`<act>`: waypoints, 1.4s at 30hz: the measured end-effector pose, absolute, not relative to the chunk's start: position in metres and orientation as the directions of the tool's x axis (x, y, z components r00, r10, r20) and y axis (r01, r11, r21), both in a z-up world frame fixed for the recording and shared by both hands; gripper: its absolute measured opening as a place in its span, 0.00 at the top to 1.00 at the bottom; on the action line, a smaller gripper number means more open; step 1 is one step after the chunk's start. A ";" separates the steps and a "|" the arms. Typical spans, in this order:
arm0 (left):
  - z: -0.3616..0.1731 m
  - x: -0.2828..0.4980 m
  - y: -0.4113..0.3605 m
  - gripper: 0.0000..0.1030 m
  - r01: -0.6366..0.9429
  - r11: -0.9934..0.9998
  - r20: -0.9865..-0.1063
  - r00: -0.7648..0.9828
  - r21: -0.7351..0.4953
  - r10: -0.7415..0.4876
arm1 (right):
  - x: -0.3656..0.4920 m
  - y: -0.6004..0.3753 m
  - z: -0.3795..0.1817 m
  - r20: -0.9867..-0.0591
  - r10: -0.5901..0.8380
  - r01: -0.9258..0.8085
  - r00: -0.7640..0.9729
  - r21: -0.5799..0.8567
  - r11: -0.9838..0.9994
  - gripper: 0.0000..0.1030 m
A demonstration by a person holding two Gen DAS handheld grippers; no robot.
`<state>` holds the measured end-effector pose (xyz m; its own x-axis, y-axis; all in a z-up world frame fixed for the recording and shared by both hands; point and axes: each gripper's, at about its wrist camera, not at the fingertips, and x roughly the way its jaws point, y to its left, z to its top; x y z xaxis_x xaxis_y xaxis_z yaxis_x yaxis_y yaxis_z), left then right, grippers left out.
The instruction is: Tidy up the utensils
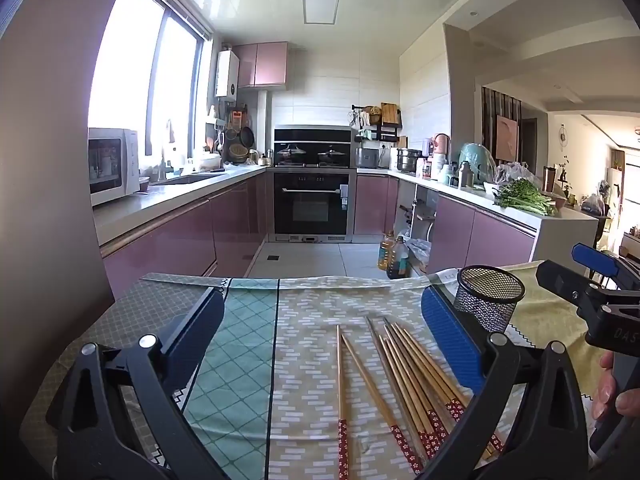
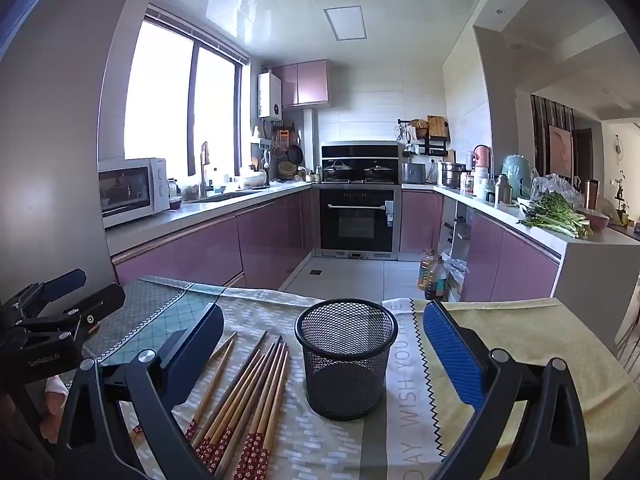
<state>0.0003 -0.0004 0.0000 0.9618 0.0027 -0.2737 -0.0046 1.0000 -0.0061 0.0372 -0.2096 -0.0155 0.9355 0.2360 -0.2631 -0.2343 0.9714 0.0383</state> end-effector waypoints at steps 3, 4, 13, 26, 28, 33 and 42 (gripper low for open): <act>0.001 0.002 0.000 0.06 -0.004 1.000 -0.268 0.963 -0.011 0.000 | 0.040 -0.208 -0.015 -0.273 0.235 -0.235 0.933 0.035 0.971 0.06; 0.001 0.004 -0.001 0.06 -0.005 1.000 -0.266 0.964 -0.011 0.002 | 0.041 -0.208 -0.015 -0.273 0.235 -0.234 0.933 0.036 0.972 0.06; 0.005 -0.009 -0.004 0.06 -0.012 1.000 -0.184 0.983 -0.007 0.011 | 0.033 -0.208 -0.014 -0.215 0.235 -0.233 0.948 0.035 0.972 0.06; 0.008 -0.013 -0.003 0.06 -0.020 1.000 -0.159 0.987 -0.004 0.019 | 0.028 -0.210 -0.014 -0.194 0.228 -0.224 0.954 0.039 0.974 0.06; 0.009 -0.014 -0.003 0.06 -0.023 1.000 -0.154 0.988 -0.006 0.021 | 0.029 -0.210 -0.015 -0.193 0.227 -0.224 0.955 0.038 0.974 0.06; 0.010 -0.016 -0.003 0.06 -0.023 1.000 -0.149 0.989 -0.003 0.022 | 0.029 -0.208 -0.016 -0.193 0.225 -0.223 0.955 0.033 0.974 0.06; 0.011 -0.016 -0.004 0.06 -0.029 1.000 -0.146 0.989 0.003 0.029 | 0.029 -0.209 -0.013 -0.195 0.228 -0.225 0.954 0.035 0.974 0.06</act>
